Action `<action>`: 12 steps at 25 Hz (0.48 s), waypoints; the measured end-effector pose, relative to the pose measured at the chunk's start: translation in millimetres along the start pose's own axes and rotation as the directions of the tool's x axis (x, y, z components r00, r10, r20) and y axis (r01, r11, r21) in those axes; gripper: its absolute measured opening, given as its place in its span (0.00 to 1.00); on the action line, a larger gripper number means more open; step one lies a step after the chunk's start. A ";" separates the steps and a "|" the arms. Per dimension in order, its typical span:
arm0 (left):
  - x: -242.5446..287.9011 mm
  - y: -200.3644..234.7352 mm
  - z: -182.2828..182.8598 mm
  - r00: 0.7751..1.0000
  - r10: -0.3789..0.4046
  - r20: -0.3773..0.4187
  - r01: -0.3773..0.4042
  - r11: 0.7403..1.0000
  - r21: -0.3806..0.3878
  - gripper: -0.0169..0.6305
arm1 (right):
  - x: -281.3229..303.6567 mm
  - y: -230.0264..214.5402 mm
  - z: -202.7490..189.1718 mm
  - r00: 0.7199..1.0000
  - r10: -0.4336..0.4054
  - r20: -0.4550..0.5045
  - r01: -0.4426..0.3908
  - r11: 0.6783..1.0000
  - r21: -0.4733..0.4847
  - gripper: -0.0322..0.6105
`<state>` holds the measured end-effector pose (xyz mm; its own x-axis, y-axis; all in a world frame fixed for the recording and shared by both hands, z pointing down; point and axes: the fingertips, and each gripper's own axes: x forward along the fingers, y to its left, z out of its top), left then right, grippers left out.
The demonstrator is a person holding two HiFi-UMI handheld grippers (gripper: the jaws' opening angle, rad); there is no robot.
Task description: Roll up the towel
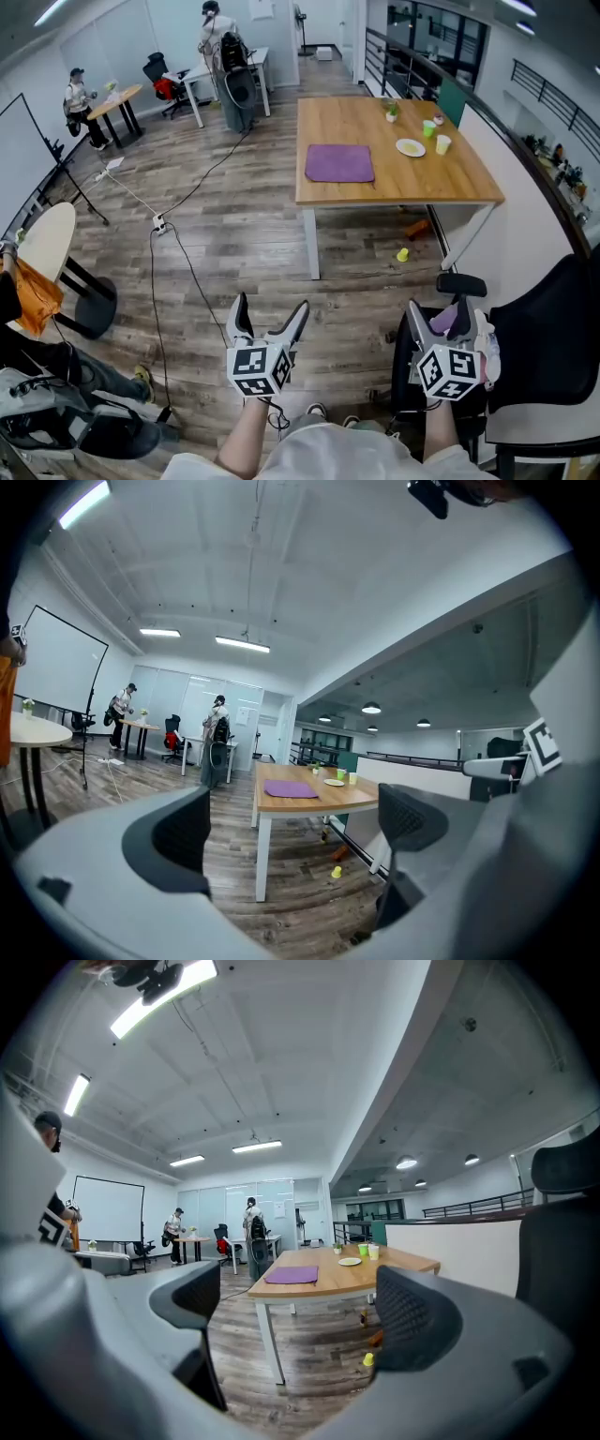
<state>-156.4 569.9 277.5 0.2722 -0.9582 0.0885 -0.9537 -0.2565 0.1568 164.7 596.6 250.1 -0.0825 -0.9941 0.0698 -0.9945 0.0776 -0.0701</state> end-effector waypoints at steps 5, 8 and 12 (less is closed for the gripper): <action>2.8 22.4 -5.6 1.000 -0.005 -0.003 0.005 1.000 -0.010 0.87 | 10.2 20.3 -6.1 1.000 0.003 -0.019 -0.003 1.000 -0.006 0.86; 4.4 36.8 -6.8 1.000 0.003 -0.008 -0.003 1.000 -0.025 0.87 | 19.6 29.9 -6.5 0.999 0.006 -0.034 -0.007 1.000 -0.017 0.85; 12.0 53.7 -10.2 1.000 0.011 -0.020 -0.012 0.999 -0.035 0.87 | 37.1 35.6 -8.5 0.999 0.003 -0.043 -0.003 1.000 -0.009 0.83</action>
<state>-203.0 546.0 297.0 0.2643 -0.9582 0.1096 -0.9517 -0.2407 0.1904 125.7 563.1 258.7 -0.0882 -0.9897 0.1124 -0.9948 0.0817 -0.0611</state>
